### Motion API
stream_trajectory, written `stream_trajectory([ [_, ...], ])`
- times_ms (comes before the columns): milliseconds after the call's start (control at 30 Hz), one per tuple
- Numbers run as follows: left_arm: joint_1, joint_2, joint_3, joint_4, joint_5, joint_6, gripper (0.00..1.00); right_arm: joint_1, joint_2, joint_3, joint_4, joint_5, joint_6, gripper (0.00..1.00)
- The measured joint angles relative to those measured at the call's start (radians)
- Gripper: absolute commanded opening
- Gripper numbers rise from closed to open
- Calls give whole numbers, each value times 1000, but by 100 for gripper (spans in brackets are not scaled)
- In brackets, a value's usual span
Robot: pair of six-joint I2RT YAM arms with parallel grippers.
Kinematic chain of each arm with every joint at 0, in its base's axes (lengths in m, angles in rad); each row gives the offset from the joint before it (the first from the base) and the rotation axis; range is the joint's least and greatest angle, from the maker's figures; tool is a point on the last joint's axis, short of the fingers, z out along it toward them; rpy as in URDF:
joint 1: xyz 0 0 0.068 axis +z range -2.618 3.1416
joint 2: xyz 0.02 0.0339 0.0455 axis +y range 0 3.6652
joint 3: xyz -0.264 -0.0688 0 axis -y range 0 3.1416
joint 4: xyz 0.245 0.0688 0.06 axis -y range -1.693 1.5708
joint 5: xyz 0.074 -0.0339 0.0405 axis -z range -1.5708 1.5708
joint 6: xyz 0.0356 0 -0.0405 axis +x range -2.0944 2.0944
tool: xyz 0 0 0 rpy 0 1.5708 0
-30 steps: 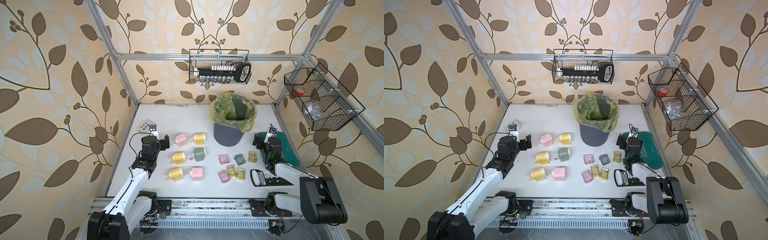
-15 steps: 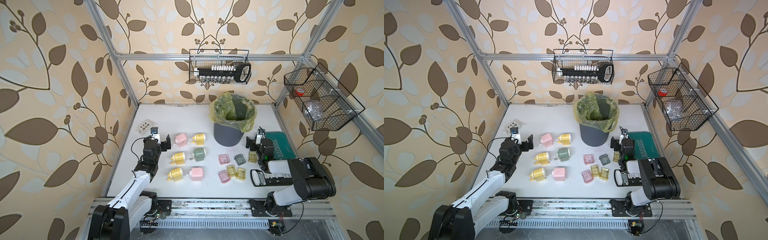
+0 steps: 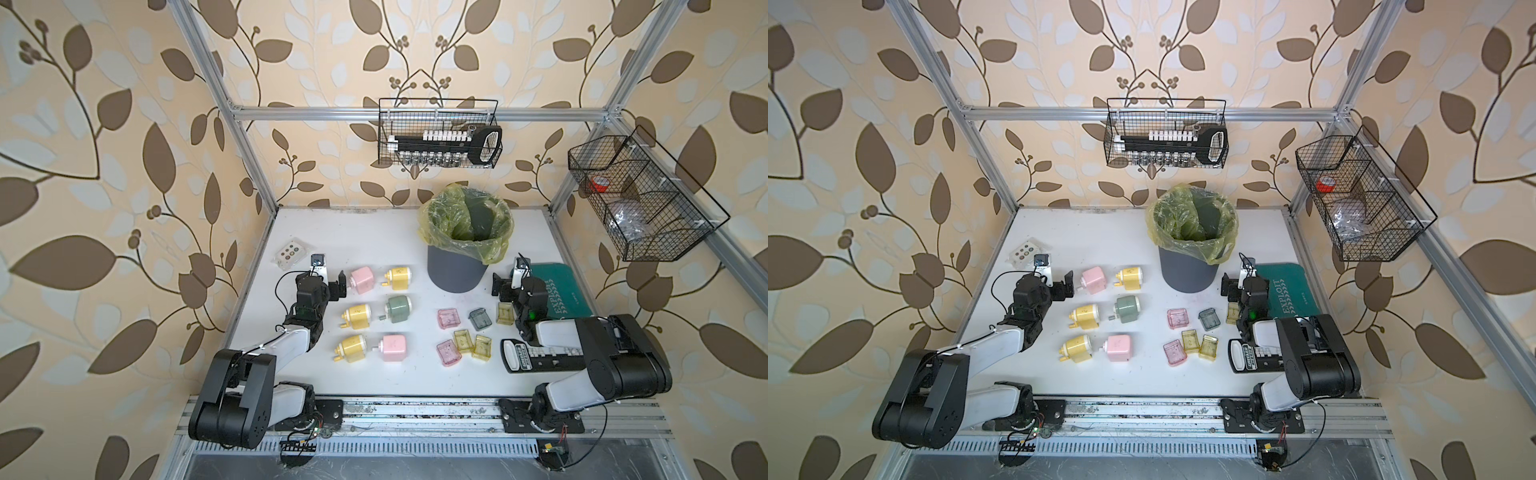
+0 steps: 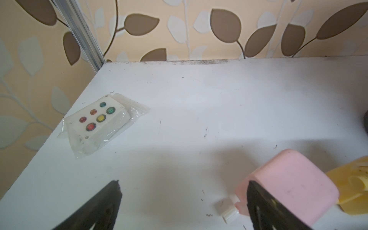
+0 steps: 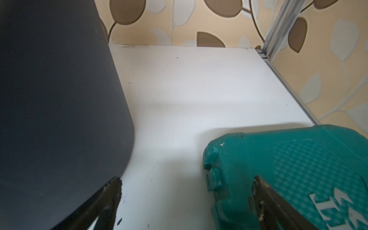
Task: Take out the pencil sharpener tray and clean the shavings
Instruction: Reset both arms
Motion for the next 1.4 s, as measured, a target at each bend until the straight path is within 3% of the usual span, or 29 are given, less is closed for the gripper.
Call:
stream_trajectory([
  [433,0,-16,-11,-2,18,0,99,1,0,0,2,0,0,99],
  [833,-3,246,-40,150,5,0,99,1,0,0,2,0,0,99],
  [1400,51,257,8,133,45,-13,99,2,0,0,2,0,0,99],
])
